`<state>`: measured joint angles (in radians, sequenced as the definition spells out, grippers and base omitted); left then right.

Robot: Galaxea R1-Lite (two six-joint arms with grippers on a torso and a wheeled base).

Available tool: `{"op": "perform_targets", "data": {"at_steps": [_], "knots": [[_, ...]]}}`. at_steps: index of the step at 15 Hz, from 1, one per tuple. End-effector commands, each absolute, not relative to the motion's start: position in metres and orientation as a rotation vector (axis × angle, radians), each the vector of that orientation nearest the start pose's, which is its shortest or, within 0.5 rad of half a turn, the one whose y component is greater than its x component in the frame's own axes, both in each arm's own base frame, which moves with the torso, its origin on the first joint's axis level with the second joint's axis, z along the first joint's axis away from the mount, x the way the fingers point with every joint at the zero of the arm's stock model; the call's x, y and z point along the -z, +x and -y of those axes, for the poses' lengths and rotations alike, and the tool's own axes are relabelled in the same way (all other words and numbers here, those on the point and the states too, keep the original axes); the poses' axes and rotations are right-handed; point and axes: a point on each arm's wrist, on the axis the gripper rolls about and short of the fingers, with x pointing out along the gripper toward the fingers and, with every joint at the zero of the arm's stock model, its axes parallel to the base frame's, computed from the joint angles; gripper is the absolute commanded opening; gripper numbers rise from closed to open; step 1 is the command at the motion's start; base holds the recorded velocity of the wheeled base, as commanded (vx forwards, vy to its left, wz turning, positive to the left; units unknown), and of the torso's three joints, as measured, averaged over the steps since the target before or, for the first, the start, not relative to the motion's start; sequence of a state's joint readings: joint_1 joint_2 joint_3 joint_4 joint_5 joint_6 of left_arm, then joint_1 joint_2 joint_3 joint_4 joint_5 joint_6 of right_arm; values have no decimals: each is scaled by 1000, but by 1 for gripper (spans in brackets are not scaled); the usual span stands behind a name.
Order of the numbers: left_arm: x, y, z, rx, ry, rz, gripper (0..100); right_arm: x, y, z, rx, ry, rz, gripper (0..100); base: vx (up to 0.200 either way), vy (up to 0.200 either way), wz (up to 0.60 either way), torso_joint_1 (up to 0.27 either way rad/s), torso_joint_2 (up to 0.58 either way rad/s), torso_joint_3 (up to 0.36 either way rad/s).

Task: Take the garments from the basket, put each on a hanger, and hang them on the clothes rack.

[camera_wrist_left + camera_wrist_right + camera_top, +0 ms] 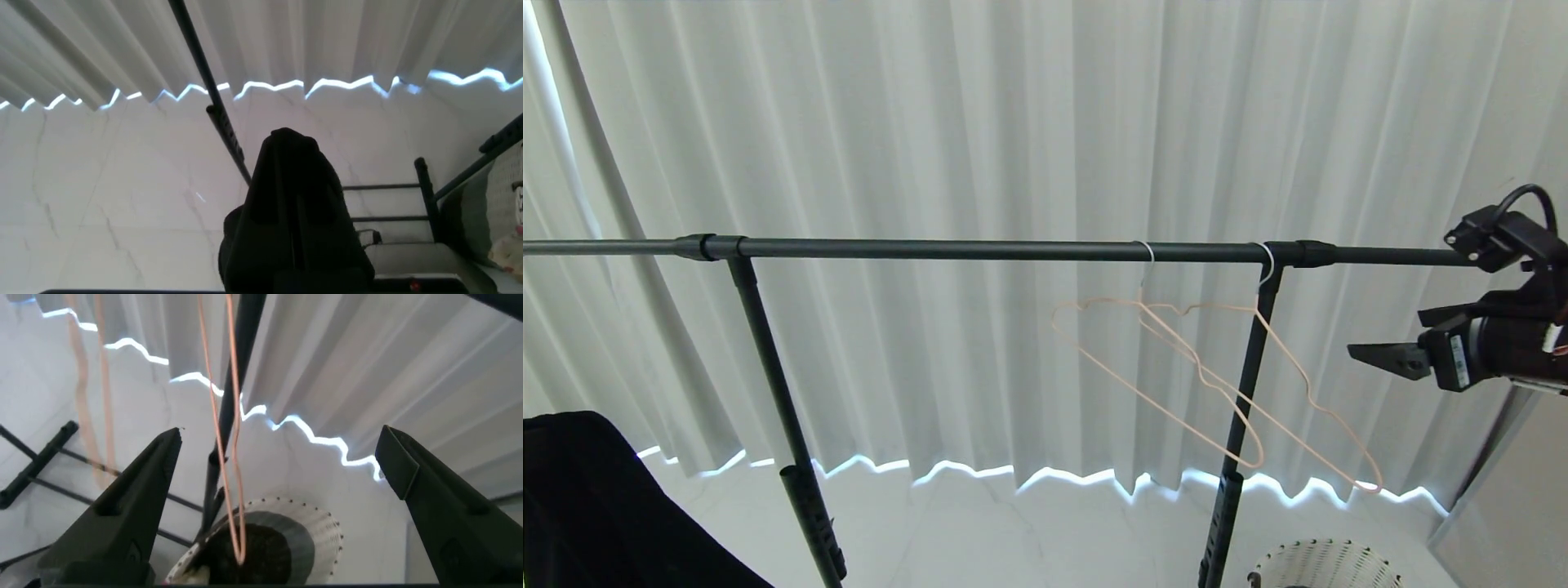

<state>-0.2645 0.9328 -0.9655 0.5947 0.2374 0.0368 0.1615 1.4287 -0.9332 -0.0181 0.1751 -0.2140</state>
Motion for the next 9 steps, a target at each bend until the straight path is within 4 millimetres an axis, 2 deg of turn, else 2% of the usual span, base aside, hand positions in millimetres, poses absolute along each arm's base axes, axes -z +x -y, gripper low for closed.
{"op": "perform_targets", "data": {"at_steps": [1,5,9], "knots": [[-269,77,15,35,169,-520,0,-196,276,-50,-401,-199,-528,100,0,0,0,0,0,0],[-271,74,15,33,165,-500,0,-167,308,-56,-469,-189,-572,100,0,0,0,0,0,0],[-272,74,15,36,162,-488,0,-149,330,-61,-528,-198,-607,100,0,0,0,0,0,0]]}}
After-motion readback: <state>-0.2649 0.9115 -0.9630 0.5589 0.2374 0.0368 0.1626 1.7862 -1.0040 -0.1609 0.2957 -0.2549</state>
